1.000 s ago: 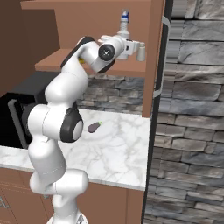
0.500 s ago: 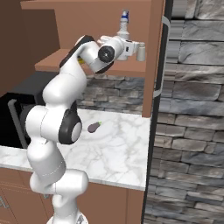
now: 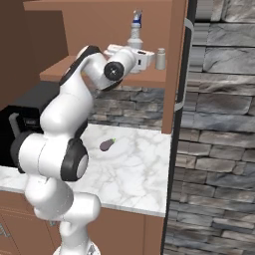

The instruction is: Pick the sponge and spray from the cabinet and place them on the counter.

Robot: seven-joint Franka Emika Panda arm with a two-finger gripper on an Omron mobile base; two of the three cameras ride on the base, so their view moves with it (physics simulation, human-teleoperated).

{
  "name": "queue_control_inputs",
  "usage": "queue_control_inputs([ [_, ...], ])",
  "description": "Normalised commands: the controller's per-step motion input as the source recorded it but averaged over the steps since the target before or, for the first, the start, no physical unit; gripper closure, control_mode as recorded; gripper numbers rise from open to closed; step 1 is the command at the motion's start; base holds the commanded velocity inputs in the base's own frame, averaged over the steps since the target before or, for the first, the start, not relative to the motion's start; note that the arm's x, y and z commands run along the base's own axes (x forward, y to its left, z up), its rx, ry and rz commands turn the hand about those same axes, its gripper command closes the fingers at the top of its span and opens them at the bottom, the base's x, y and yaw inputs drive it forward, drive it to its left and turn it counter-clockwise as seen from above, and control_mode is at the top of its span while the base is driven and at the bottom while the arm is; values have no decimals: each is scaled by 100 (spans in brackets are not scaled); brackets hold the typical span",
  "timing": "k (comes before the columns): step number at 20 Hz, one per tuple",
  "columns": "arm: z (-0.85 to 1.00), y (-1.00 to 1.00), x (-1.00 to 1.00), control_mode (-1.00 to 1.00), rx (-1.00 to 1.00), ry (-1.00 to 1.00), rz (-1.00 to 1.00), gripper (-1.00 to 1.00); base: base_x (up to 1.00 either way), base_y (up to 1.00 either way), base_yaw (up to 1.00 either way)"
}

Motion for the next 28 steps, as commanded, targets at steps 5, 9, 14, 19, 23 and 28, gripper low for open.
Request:
queue_control_inputs([
  [5,0,2,-75,-100,0,0,0,100,0,0,0],
  [9,0,14,-79,-100,0,0,0,100,0,0,0],
  [14,-1,20,-81,-100,0,0,0,100,0,0,0],
  [19,-6,18,-81,-100,0,0,0,100,0,0,0],
  [23,-10,16,-83,-100,0,0,0,100,0,0,0],
  [28,-15,14,-74,-100,0,0,0,100,0,0,0],
])
